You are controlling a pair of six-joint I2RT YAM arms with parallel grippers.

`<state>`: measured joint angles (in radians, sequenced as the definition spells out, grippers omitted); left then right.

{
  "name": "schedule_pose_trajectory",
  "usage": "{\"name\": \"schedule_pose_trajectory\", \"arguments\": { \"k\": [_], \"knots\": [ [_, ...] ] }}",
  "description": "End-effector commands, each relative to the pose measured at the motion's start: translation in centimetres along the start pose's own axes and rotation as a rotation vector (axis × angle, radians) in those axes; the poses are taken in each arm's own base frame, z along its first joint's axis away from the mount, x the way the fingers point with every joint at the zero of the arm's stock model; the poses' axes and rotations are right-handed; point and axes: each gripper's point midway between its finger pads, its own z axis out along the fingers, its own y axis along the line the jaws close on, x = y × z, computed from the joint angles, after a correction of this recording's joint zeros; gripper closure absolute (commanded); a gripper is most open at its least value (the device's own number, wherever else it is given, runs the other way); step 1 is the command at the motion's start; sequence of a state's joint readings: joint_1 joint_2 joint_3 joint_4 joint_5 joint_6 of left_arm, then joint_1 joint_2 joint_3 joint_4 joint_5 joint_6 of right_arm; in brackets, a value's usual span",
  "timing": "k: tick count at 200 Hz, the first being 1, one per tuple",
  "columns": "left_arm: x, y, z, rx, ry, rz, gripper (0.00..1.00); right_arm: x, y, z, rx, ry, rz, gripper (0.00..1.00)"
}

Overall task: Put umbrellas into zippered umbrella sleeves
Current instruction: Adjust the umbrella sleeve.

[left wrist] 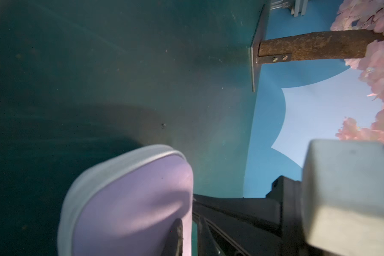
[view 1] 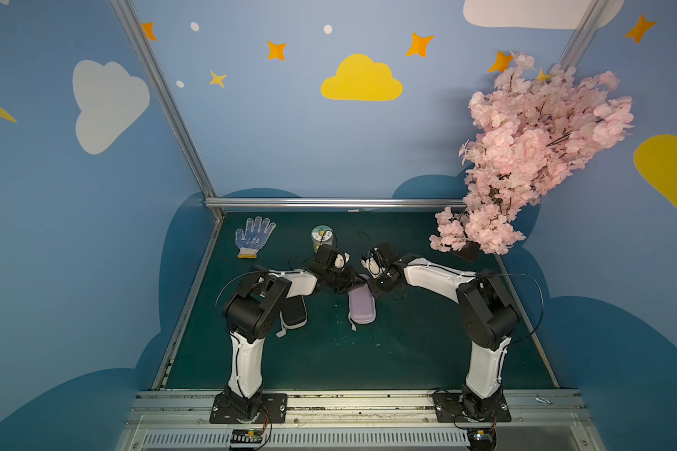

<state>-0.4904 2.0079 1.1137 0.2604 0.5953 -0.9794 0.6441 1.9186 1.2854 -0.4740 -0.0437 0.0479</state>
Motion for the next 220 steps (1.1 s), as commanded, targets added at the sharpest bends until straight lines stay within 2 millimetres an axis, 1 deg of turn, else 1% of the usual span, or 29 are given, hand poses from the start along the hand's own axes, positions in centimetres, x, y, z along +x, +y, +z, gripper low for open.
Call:
{"name": "schedule_pose_trajectory", "arguments": {
  "k": [1, 10, 31, 44, 64, 79, 96, 110, 132, 143, 146, 149, 167, 181, 196, 220],
  "knots": [
    [-0.9, 1.1, 0.7, -0.025, -0.032, -0.052, 0.85, -0.7, 1.3, -0.4, -0.064, -0.037, 0.012, 1.00],
    [-0.7, 1.6, 0.9, -0.047, -0.029, -0.057, 0.86, -0.5, 1.3, -0.3, -0.063, -0.032, 0.017, 1.00],
    [0.6, 4.1, 0.6, -0.127, -0.014, -0.070, 0.87, 0.0, 0.8, -0.7, -0.037, -0.026, 0.017, 1.00],
    [2.0, 6.1, 0.3, -0.180, 0.002, -0.081, 0.87, 0.1, 0.5, -1.3, -0.018, -0.032, 0.016, 1.00],
    [4.5, 8.6, 0.4, -0.254, 0.033, -0.088, 0.88, 0.3, 0.6, -2.3, -0.016, -0.036, 0.019, 1.00],
    [5.9, 10.6, 0.5, -0.327, 0.037, -0.090, 0.88, 1.1, 0.9, -2.6, -0.028, -0.016, 0.035, 1.00],
    [6.5, 12.6, 0.3, -0.394, 0.014, -0.124, 0.89, 2.5, 1.5, -2.6, -0.037, 0.012, 0.055, 1.00],
    [6.8, 13.2, 0.4, -0.429, -0.002, -0.134, 0.88, 3.6, 2.3, -2.4, -0.030, 0.035, 0.055, 1.00],
    [7.2, 13.5, 1.1, -0.469, -0.019, -0.138, 0.89, 5.0, 4.2, -2.2, -0.015, 0.067, 0.049, 1.00],
    [7.7, 13.7, 1.3, -0.480, -0.019, -0.148, 0.89, 5.5, 4.8, -2.2, 0.007, 0.076, 0.052, 1.00],
    [7.5, 14.2, 1.2, -0.499, -0.040, -0.148, 0.89, 5.6, 5.0, -2.3, 0.010, 0.076, 0.054, 1.00],
    [7.5, 14.2, 1.2, -0.502, -0.046, -0.148, 0.89, 5.7, 5.2, -2.3, 0.011, 0.074, 0.057, 1.00],
    [8.2, 15.0, 1.3, -0.524, -0.058, -0.169, 0.89, 5.7, 7.4, -2.4, -0.018, 0.055, 0.045, 1.00],
    [8.5, 15.6, 1.2, -0.529, -0.061, -0.179, 0.89, 5.8, 8.9, -2.6, -0.024, 0.055, 0.011, 1.00],
    [8.5, 16.0, 1.1, -0.535, -0.064, -0.187, 0.89, 6.5, 10.1, -3.1, -0.037, 0.055, -0.022, 1.00],
    [8.1, 16.2, 0.9, -0.527, -0.070, -0.190, 0.89, 8.5, 11.2, -4.1, -0.056, 0.055, -0.060, 1.00]
  ]
}}
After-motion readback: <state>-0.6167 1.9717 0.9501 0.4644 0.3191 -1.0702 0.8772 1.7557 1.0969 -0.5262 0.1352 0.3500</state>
